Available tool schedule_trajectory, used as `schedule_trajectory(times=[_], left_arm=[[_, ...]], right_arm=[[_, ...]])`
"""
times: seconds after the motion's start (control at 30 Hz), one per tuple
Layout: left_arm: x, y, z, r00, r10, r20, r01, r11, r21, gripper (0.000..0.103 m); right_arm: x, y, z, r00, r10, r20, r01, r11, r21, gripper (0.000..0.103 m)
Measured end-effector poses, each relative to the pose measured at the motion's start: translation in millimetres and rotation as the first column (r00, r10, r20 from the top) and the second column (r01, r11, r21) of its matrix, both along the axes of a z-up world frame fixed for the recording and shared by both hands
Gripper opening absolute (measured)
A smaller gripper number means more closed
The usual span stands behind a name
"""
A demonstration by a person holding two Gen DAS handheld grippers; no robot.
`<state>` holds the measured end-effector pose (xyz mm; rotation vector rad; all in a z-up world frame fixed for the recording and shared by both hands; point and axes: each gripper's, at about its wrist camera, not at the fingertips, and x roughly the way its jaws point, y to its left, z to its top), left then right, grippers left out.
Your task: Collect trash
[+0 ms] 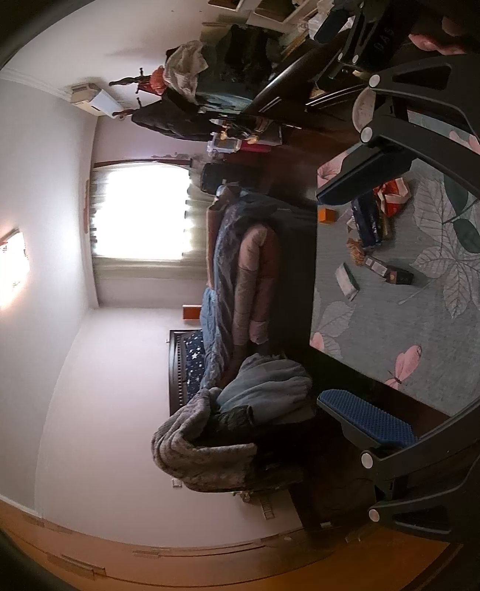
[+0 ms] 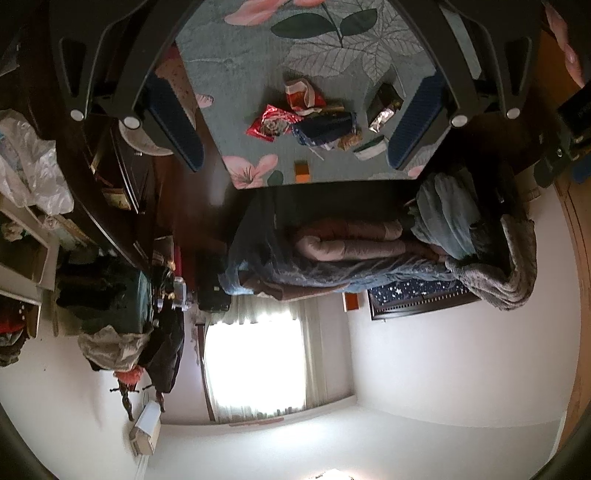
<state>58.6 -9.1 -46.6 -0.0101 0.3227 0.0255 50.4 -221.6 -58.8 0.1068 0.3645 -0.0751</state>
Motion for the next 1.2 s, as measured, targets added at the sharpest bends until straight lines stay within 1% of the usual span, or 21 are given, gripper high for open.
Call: schedule_trajectory(times=[0.13, 0.17, 0.27, 0.33, 0.43, 0.57, 0.6, 0.63, 0.7, 0.77, 0.87, 0.93, 0.97, 1.0, 1.03, 1.07, 1.1, 1.13, 1.17, 1.2], left_arm=[[19, 3, -24, 0.998, -0.022, -0.051, 0.021, 1.000, -0.008, 0.099], [24, 5, -34, 0.997, -0.031, -0.071, 0.031, 0.999, -0.011, 0.099], [48, 6, -73, 0.984, -0.056, -0.168, 0.055, 0.998, -0.008, 0.099], [67, 3, -104, 0.966, -0.066, -0.249, 0.069, 0.998, 0.002, 0.099], [95, -5, -141, 0.941, -0.084, -0.328, 0.090, 0.996, 0.001, 0.099], [141, -18, -183, 0.907, -0.131, -0.400, 0.121, 0.991, -0.051, 0.099], [155, -22, -192, 0.897, -0.130, -0.423, 0.119, 0.992, -0.053, 0.099], [163, -24, -197, 0.896, -0.130, -0.425, 0.119, 0.992, -0.053, 0.099], [179, -29, -206, 0.905, -0.118, -0.408, 0.111, 0.993, -0.042, 0.099], [196, -34, -217, 0.906, -0.082, -0.414, 0.089, 0.996, -0.004, 0.099], [214, -38, -232, 0.900, -0.077, -0.428, 0.092, 0.996, 0.015, 0.098], [222, -38, -238, 0.894, -0.085, -0.439, 0.100, 0.995, 0.010, 0.088], [224, -37, -239, 0.891, -0.090, -0.445, 0.102, 0.995, 0.002, 0.077], [228, -36, -241, 0.888, -0.097, -0.450, 0.103, 0.995, -0.011, 0.070], [232, -33, -243, 0.881, -0.106, -0.462, 0.102, 0.994, -0.035, 0.065], [236, -29, -245, 0.872, -0.122, -0.475, 0.102, 0.992, -0.067, 0.053], [238, -25, -246, 0.864, -0.140, -0.484, 0.102, 0.989, -0.103, 0.040], [241, -19, -248, 0.858, -0.161, -0.488, 0.100, 0.984, -0.150, 0.032], [242, -13, -248, 0.857, -0.173, -0.485, 0.090, 0.978, -0.190, 0.022], [243, -9, -248, 0.859, -0.175, -0.480, 0.082, 0.974, -0.209, 0.021]], right_arm=[[21, 0, -25, 0.998, 0.015, -0.064, -0.015, 1.000, 0.005, 0.100], [28, 1, -38, 0.995, 0.025, -0.093, -0.025, 1.000, 0.003, 0.100], [44, 2, -74, 0.985, 0.049, -0.168, -0.051, 0.999, -0.005, 0.100], [55, 2, -102, 0.973, 0.056, -0.223, -0.060, 0.998, -0.012, 0.100], [72, 0, -138, 0.955, 0.049, -0.294, -0.054, 0.998, -0.011, 0.100], [91, -3, -171, 0.930, 0.058, -0.364, -0.057, 0.998, 0.013, 0.100], [96, -4, -177, 0.925, 0.058, -0.376, -0.057, 0.998, 0.013, 0.100], [101, -4, -183, 0.922, 0.059, -0.382, -0.060, 0.998, 0.010, 0.100], [109, -5, -190, 0.917, 0.067, -0.392, -0.068, 0.998, 0.012, 0.099], [118, -6, -196, 0.910, 0.087, -0.406, -0.082, 0.996, 0.030, 0.099], [134, -4, -205, 0.899, 0.114, -0.424, -0.102, 0.994, 0.050, 0.099], [143, -2, -211, 0.893, 0.124, -0.433, -0.112, 0.992, 0.052, 0.099], [149, 0, -214, 0.890, 0.130, -0.437, -0.119, 0.992, 0.052, 0.099], [154, 1, -216, 0.888, 0.136, -0.439, -0.125, 0.991, 0.055, 0.099], [160, 2, -219, 0.885, 0.142, -0.444, -0.129, 0.990, 0.061, 0.099], [167, 4, -222, 0.879, 0.150, -0.453, -0.132, 0.989, 0.071, 0.099], [171, 4, -224, 0.876, 0.155, -0.456, -0.135, 0.988, 0.077, 0.099], [177, 5, -226, 0.873, 0.161, -0.460, -0.138, 0.987, 0.083, 0.099], [183, 8, -228, 0.871, 0.164, -0.463, -0.141, 0.986, 0.084, 0.099], [187, 9, -228, 0.872, 0.166, -0.461, -0.145, 0.986, 0.081, 0.099]])
